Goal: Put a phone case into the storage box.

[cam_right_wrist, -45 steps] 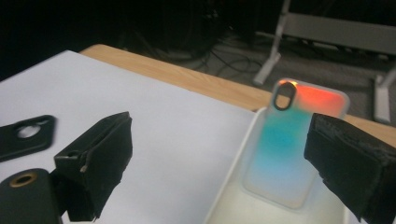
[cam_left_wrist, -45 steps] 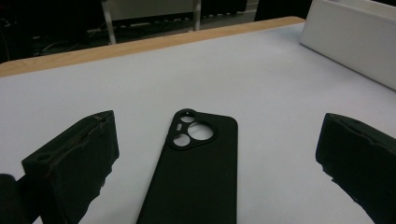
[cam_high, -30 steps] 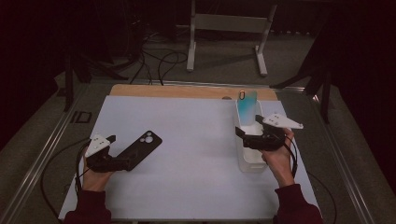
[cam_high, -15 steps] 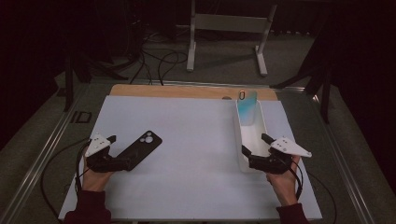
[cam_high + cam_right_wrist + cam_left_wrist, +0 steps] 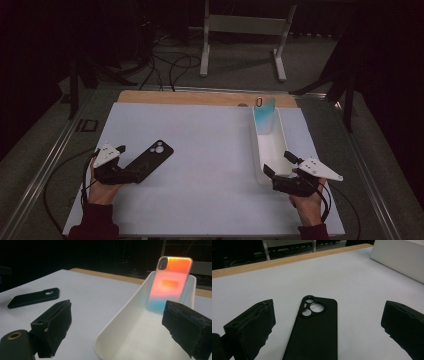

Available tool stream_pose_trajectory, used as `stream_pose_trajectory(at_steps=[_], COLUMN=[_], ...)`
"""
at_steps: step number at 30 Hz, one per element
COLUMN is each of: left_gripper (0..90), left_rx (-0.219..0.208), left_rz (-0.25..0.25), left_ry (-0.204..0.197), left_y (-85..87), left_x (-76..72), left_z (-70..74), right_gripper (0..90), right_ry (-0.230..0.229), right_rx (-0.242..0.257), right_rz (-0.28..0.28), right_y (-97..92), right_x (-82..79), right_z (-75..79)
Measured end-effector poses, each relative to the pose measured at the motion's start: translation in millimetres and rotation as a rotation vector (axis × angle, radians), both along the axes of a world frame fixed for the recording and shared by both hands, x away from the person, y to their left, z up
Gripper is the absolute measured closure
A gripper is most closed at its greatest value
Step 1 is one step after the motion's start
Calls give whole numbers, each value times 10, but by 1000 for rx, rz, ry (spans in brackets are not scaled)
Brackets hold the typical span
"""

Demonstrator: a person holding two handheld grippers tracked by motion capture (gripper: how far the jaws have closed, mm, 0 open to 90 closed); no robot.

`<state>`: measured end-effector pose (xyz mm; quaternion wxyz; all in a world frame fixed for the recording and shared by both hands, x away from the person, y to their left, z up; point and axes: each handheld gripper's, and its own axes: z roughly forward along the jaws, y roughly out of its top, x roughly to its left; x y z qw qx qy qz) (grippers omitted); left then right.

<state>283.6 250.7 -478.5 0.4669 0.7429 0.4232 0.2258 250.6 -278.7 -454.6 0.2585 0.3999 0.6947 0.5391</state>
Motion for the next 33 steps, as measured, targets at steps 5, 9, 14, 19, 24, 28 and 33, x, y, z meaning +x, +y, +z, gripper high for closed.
stream_pose_trajectory(at_steps=[5,9,14,19,24,28,33], left_gripper=[0,0,0,0,0,0,0], left_rx=[9,34,51,96,141,170,218], left_rz=[3,4,4,13,9,-5,-23], left_ry=[4,10,17,37,88,130,182], left_y=[-1,-18,-32,-70,-99,-124,-158], left_x=[19,20,17,43,113,200,294], left_z=[-9,-18,-32,-73,-91,-113,-159], right_gripper=[85,85,85,85,85,85,85], right_ry=[-1,1,5,7,9,15,10], right_rx=[-4,-6,-7,-8,1,-2,-2], right_rz=[7,11,9,6,5,7,5], right_y=[17,28,34,26,22,30,18], right_x=[-7,-4,16,18,15,15,16], right_z=[11,-1,-6,-11,-5,-8,6])
